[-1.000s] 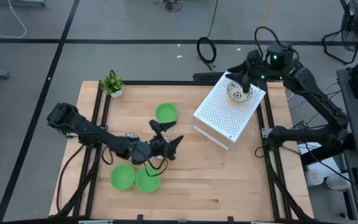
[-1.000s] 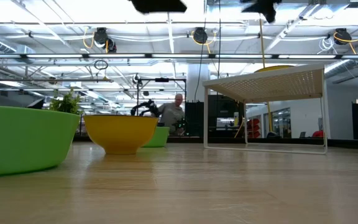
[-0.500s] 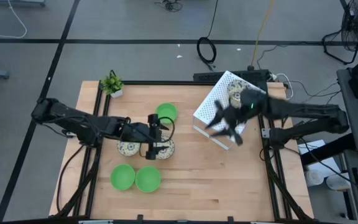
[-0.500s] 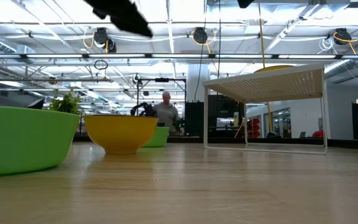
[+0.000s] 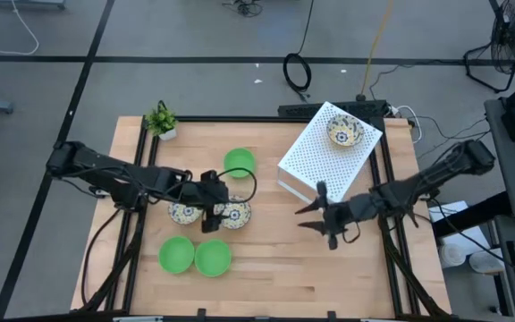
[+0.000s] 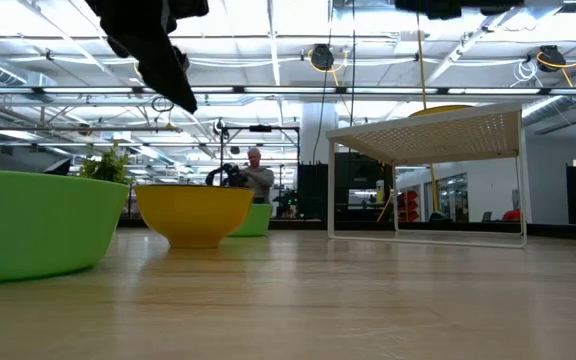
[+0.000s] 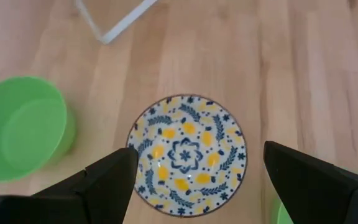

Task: Pick & Place Mini bowls
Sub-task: Stack the right yellow patterned bowl on top of the other yellow patterned bowl on the shelf

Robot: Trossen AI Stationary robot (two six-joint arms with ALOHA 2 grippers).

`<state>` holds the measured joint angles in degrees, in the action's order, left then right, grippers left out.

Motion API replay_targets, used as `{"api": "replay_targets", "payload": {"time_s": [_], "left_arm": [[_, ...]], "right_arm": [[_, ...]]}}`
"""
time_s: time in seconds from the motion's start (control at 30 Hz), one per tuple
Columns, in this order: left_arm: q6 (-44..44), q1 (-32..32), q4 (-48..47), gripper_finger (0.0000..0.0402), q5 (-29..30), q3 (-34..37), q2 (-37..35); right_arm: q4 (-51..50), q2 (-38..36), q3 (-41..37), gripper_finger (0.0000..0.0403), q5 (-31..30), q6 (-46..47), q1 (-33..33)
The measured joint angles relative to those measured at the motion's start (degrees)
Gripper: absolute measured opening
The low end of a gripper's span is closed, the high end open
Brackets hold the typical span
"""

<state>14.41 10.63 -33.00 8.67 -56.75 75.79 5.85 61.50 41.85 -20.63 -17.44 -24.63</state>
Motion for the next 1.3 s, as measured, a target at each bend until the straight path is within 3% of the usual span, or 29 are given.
{"api": "replay_targets", "payload": {"time_s": [0.07, 0.17, 0.3, 0.37, 0.53, 0.87, 1.3], "left_arm": [[1.93, -0.07, 0.04, 0.0347, 0.17, -0.02, -0.15], [4.98, 0.00, -1.27, 0.0347, 0.82, -0.02, 0.08], [11.47, -1.02, -6.57, 0.0347, 8.26, 0.23, 0.96], [14.56, -2.44, -6.94, 0.0347, 9.15, 1.16, 2.10], [16.15, -5.68, -5.13, 0.0347, 3.15, 4.39, 6.08], [15.88, -8.41, -4.19, 0.0347, -1.33, 4.98, 13.63], [13.87, -8.04, -4.24, 0.0347, -1.16, 4.72, 14.12]], "right_arm": [[0.07, -0.07, 0.00, 0.0144, -3.58, 1.18, -1.27], [1.20, -0.57, 0.00, 0.0143, -3.21, 1.29, -2.68], [3.61, -0.82, 0.09, 0.0140, -3.20, -0.29, -3.75], [3.81, -0.79, 0.09, 0.0140, -3.20, -0.70, -4.19], [3.97, -0.77, 0.09, 0.0139, -3.22, -1.49, -4.76], [4.81, -0.75, 0.09, 0.0139, -3.25, -1.79, -4.76], [4.61, -0.75, 0.09, 0.0139, -3.25, -1.45, -4.73]]}}
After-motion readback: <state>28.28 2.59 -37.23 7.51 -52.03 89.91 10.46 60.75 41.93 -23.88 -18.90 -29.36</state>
